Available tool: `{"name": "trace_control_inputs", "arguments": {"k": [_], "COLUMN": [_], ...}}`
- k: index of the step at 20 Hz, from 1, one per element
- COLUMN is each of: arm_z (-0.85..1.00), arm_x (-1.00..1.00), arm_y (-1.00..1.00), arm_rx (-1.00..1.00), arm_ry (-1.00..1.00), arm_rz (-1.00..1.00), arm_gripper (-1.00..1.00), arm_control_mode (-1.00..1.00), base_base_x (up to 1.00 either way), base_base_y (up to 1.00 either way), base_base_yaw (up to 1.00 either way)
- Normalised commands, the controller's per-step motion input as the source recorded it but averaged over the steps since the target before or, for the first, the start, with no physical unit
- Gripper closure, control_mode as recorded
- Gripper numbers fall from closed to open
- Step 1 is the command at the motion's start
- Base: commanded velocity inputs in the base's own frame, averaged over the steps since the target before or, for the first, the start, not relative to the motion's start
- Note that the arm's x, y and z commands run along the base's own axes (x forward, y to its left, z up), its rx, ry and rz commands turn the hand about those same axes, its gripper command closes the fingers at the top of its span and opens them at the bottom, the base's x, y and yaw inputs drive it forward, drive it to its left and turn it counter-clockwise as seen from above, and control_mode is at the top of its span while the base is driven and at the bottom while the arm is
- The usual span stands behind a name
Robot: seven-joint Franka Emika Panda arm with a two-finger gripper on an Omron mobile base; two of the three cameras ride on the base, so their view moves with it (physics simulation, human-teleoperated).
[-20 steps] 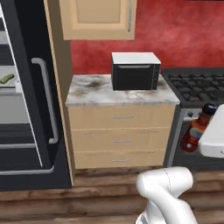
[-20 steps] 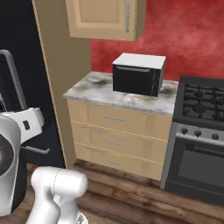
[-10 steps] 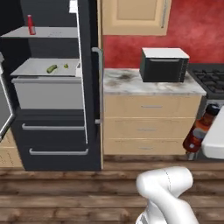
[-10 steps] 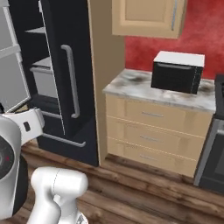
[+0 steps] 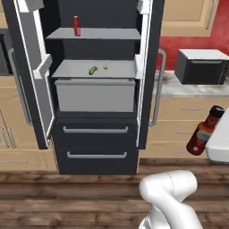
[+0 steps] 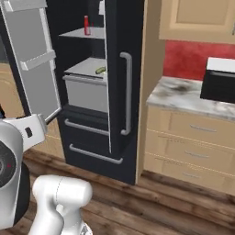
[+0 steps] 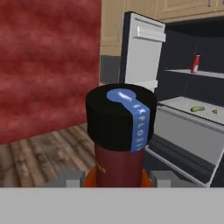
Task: Place the condiment bottle and ketchup from the counter to the top shelf of the fridge. If the existing items in the fridge are on the top shelf, move them to other shelves.
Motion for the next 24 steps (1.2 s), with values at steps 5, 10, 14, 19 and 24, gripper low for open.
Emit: {"name": "trace_control_inputs", "arguments": {"k": [5, 10, 14, 19, 24], "arm_z": [0.00, 0.00, 0.00, 0.00, 0.00], "arm_x": [0.00, 0.00, 0.00, 0.00, 0.00], "arm_y": [0.00, 0.00, 0.00, 0.00, 0.00], "arm_rx": [0.00, 0.00, 0.00, 0.00, 0.00], "arm_ry": [0.00, 0.00, 0.00, 0.00, 0.00], "arm_rz": [0.00, 0.00, 0.00, 0.00, 0.00], "arm_gripper": [1.00, 1.00, 1.00, 1.00, 1.00], "arm_control_mode": [1.00, 1.00, 1.00, 1.00, 1.00], "base_base_x": [0.24, 0.69, 0.94, 0.90, 0.68], "base_base_y": [1.00, 1.00, 0.71, 0.15, -0.01], "base_base_yaw": [-0.11, -0.31, -0.35, -0.25, -0.19]}}
